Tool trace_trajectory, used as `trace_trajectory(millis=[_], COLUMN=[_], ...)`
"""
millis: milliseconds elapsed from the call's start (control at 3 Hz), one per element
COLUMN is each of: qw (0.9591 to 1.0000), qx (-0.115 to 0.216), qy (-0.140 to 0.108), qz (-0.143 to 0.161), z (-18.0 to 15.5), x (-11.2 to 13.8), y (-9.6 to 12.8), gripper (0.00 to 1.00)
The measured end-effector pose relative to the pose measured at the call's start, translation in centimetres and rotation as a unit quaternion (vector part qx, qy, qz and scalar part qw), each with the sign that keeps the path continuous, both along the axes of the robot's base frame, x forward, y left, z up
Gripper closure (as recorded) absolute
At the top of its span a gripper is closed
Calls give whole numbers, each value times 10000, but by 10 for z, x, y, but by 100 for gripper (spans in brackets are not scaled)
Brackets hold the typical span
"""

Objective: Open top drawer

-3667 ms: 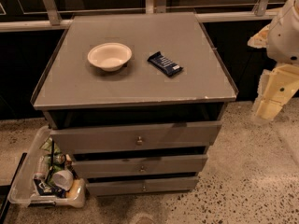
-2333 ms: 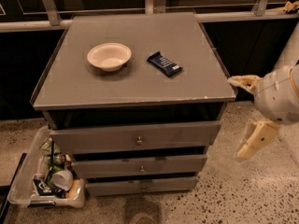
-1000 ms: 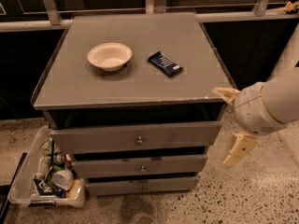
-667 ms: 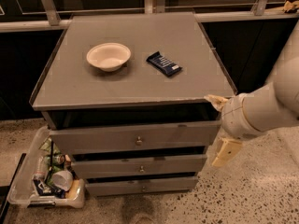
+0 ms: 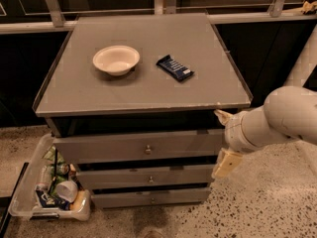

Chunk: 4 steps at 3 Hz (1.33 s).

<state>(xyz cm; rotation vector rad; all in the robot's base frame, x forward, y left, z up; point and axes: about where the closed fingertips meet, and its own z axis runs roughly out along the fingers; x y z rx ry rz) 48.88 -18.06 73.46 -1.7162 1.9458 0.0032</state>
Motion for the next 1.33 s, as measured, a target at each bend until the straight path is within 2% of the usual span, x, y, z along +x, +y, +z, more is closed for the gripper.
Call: trace_trajectory(millis=[333, 667, 1000, 1333], qw=[9999, 9979, 9918, 9867], qx=[131, 632, 1194, 1469], qy=[21, 24, -38, 43], qz=[30, 166, 458, 690], z=[-18, -29, -35, -47], x=[8, 18, 29, 34], y=[6, 13, 23, 34], gripper=[0, 0, 0, 0])
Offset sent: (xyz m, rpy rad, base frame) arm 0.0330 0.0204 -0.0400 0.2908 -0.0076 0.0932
